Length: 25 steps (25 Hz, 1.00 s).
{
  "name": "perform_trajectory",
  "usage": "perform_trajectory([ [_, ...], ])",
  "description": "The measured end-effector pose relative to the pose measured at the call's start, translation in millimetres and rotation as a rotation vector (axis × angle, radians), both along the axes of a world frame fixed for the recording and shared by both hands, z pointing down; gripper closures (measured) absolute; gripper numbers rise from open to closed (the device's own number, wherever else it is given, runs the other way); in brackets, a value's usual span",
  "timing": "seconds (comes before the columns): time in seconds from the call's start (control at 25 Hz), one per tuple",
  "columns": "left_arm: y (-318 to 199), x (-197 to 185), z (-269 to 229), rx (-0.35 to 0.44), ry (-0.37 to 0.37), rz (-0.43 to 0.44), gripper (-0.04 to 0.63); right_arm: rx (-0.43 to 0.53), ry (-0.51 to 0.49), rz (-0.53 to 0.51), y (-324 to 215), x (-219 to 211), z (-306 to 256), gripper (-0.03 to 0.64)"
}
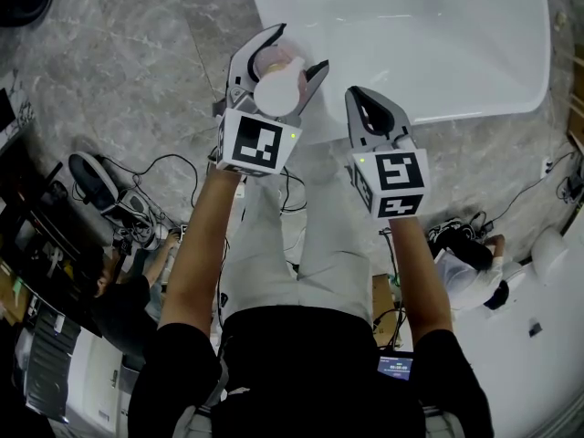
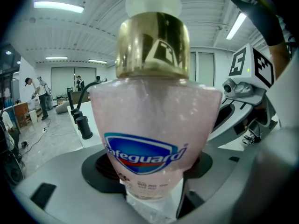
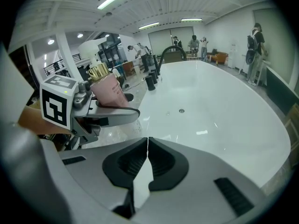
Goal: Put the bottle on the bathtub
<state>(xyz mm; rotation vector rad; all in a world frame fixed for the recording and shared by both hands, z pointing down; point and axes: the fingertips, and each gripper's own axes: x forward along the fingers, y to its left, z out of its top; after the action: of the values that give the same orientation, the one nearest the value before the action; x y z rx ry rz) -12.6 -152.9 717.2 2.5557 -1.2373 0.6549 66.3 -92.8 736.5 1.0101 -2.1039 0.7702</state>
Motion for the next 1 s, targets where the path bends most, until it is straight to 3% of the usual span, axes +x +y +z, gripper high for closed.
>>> perform_trajectory([
  [0.88,40.7,-29.7,-24.8,-0.104,-0.016,-0.021,0.279,0.084,0.027,0.022,-10.1,-4.6,-57.8,0.592],
  [1.0,51.6,-37.1,-40.2,-0.099,-0.016,-0.028,0.338,0.097,0.028,0.032,-8.0,-7.9,-71.5,0.592],
])
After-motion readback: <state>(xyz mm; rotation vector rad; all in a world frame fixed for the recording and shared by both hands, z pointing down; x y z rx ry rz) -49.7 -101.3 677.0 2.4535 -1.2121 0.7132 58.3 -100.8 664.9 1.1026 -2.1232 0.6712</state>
